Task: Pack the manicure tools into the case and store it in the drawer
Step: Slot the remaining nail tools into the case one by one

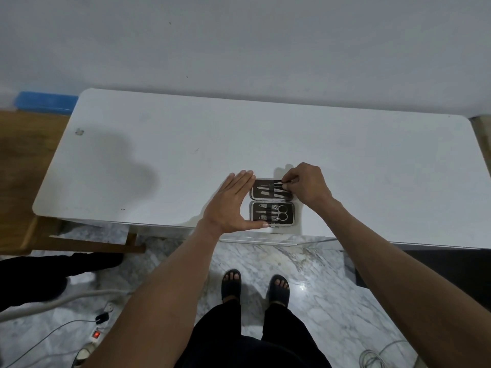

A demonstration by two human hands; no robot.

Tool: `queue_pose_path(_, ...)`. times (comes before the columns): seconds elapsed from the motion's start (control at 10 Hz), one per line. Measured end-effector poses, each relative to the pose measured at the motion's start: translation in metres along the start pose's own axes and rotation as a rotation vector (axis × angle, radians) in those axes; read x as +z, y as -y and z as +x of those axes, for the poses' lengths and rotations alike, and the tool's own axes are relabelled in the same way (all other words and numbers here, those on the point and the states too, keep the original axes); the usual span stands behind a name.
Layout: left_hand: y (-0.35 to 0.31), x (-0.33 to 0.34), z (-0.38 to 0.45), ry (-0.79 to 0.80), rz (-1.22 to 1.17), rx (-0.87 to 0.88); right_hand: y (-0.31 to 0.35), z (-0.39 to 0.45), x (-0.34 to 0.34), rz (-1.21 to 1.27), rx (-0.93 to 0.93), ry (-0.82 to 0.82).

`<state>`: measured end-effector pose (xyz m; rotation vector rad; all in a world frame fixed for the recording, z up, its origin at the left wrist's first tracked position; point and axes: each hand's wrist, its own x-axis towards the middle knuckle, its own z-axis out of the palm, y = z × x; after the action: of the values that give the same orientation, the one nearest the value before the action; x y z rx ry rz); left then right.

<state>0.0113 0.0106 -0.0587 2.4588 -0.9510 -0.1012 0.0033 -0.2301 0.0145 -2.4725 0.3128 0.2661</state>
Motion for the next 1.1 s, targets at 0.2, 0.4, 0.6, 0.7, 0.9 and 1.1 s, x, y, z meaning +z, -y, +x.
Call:
queue_pose_path(0.2,0.0,0.0,0.0,0.0,-0.003,0.001,0.007,0.002,0.002,0.031,0.034,0.016)
queue_pose_path(0.4,0.0,0.0,0.0,-0.001,-0.004,0.001,0.012,0.002,0.004,0.014,0.044,0.026)
queue_pose_path(0.6,0.0,0.0,0.0,0.009,0.002,-0.005,0.009,0.002,0.002,0.011,0.031,0.033)
queue_pose_path(0.7,0.0,0.0,0.0,0.0,0.004,0.0,0.002,0.002,-0.002,-0.015,0.053,0.025)
queue_pose_path(0.9,0.001,0.001,0.0,0.003,0.009,-0.001,-0.006,0.002,-0.003,-0.019,0.072,0.007)
queue_pose_path(1.1,0.001,0.0,0.0,0.005,0.008,-0.001,-0.001,0.0,0.002,-0.018,0.048,-0.014)
